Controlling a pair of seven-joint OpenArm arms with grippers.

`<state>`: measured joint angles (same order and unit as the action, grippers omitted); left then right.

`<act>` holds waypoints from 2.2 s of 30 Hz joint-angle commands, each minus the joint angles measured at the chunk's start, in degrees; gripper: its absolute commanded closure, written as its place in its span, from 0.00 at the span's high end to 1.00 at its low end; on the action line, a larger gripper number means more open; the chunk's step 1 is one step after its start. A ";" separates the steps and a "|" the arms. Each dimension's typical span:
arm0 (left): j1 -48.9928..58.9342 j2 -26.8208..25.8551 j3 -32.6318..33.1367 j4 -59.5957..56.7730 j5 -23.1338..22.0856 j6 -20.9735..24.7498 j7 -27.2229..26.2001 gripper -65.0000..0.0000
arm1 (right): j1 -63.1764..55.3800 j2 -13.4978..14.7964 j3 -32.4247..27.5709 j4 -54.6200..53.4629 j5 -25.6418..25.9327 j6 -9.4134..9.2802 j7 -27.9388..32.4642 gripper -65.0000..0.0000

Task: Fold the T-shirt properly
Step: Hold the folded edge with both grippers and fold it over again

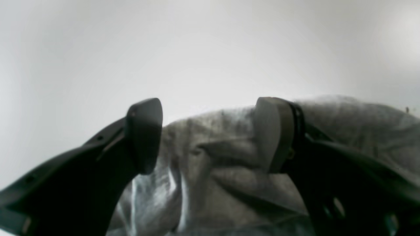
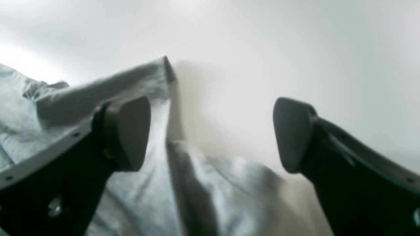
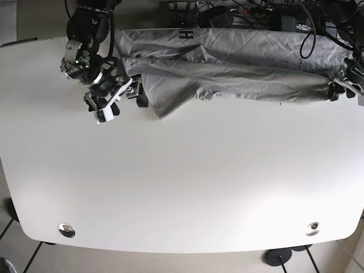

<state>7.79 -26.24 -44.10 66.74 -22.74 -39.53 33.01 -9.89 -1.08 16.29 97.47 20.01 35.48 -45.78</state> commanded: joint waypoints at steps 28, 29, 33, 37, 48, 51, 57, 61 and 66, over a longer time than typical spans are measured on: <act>2.63 -1.67 -4.91 5.74 -10.01 -0.47 -0.27 0.00 | -8.00 -0.28 -12.82 13.34 1.92 0.16 4.07 0.03; 3.59 -1.58 -6.15 9.08 -10.18 -0.47 2.28 0.00 | -10.46 -0.28 -12.82 15.89 2.01 0.16 3.80 0.03; 6.05 -1.41 -11.42 13.92 -10.09 -0.47 9.05 0.00 | -15.91 -0.28 -12.82 18.18 3.68 0.16 3.71 0.03; 9.92 -1.41 -15.29 14.10 -10.09 -0.47 11.07 0.00 | -20.40 0.16 -11.77 18.09 7.90 0.16 3.71 0.03; 15.37 -1.94 -10.72 14.01 -4.55 -0.47 11.07 0.17 | -23.38 1.21 -11.06 15.28 2.72 0.16 3.98 0.26; 15.37 -1.67 -10.63 14.10 -3.76 -0.47 11.07 0.62 | -23.65 1.21 -11.15 16.59 2.36 0.16 4.07 0.70; 18.54 -1.50 -11.33 19.37 -6.75 -0.47 11.07 0.68 | -22.68 1.39 -11.77 18.35 8.43 0.69 9.34 0.80; 22.41 0.26 -9.93 20.07 -8.16 -0.47 11.07 0.44 | -18.37 1.39 -18.71 13.87 10.72 0.60 8.99 0.74; 24.08 1.67 -9.40 17.35 -4.64 -0.47 10.81 0.20 | -15.74 2.36 -18.89 6.84 10.19 0.34 9.25 0.25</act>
<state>31.59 -23.38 -52.88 83.35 -26.04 -40.07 44.77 -25.82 1.74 -2.28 103.15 28.64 34.96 -37.69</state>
